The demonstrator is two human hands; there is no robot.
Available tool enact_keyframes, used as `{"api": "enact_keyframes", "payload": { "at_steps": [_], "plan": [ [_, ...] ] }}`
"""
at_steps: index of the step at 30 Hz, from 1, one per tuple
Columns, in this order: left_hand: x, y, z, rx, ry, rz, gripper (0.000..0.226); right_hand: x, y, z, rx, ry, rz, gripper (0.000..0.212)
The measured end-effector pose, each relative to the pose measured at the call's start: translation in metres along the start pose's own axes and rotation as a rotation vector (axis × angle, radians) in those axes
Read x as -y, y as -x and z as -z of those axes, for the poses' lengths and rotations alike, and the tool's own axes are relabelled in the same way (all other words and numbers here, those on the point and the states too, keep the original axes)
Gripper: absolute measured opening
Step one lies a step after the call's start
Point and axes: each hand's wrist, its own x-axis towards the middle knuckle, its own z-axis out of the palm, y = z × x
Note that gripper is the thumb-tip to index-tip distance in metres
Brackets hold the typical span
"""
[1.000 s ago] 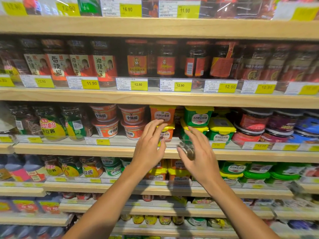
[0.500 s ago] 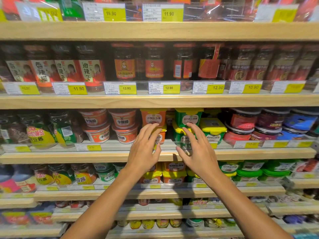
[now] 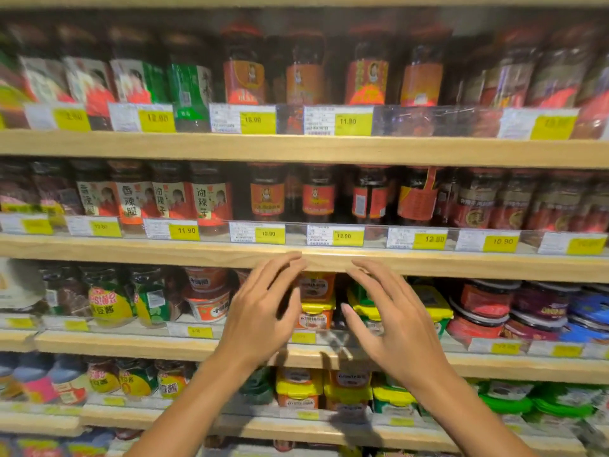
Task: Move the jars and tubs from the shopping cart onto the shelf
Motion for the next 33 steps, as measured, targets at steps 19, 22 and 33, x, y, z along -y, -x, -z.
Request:
{"api": "enact_keyframes", "payload": {
  "at_steps": [19, 22, 33],
  "plan": [
    [0.050, -0.069, 0.033, 0.174, -0.251, 0.124, 0.043, 0.019, -0.112, -0.027, 0.160, 0.173, -0.034, 0.058],
    [0.051, -0.070, 0.032, 0.191, -0.265, 0.127, 0.046, 0.020, -0.115, -0.030, 0.164, 0.193, -0.050, 0.059],
    [0.056, -0.074, 0.029, 0.226, -0.287, 0.121, 0.047, 0.018, -0.124, -0.033, 0.190, 0.214, -0.059, 0.064]
  ]
}}
